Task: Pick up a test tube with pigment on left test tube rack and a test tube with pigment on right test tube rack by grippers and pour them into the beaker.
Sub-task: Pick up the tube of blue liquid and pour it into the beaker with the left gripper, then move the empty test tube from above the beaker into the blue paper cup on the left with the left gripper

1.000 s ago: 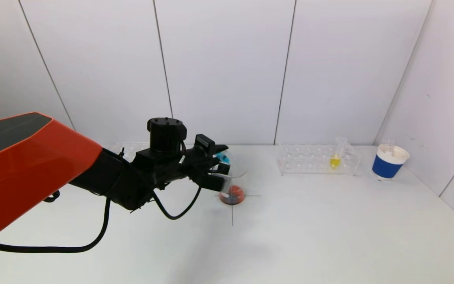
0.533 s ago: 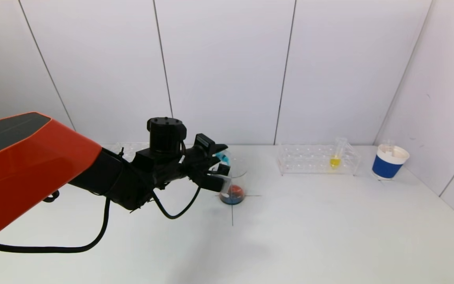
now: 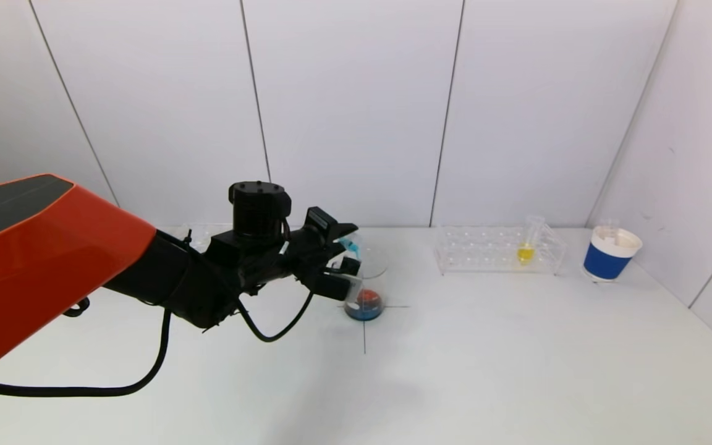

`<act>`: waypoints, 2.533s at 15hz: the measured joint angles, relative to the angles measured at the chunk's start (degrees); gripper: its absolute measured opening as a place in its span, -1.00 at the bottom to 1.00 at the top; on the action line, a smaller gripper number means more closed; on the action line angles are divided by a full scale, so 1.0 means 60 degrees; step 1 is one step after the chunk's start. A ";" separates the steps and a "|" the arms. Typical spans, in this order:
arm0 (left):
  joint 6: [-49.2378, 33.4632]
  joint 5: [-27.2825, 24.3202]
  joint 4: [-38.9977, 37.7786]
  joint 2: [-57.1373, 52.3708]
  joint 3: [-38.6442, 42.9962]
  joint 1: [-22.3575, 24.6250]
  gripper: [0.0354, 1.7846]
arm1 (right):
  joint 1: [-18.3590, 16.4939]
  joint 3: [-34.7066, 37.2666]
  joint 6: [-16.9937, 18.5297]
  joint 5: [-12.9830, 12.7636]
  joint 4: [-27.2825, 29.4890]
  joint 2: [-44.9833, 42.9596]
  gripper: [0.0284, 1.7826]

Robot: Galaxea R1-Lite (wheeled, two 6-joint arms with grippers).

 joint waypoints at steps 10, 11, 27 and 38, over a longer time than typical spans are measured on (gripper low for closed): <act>0.0502 -0.0043 0.0000 -0.0065 0.0004 0.0000 -0.53 | 0.0000 0.0000 0.0000 0.0000 0.0000 0.0000 0.99; 0.0575 -0.0047 0.0000 -0.0069 0.0004 0.0000 -0.53 | 0.0000 0.0000 0.0000 0.0000 0.0000 0.0000 0.99; 0.0000 -0.0177 -0.0248 -0.0116 -0.0035 0.0000 -0.53 | 0.0000 0.0000 0.0000 0.0000 0.0000 0.0000 0.99; -0.3151 0.0297 0.0526 -0.0484 -0.0603 0.0000 -0.53 | 0.0000 0.0000 0.0004 0.0000 0.0000 0.0000 0.99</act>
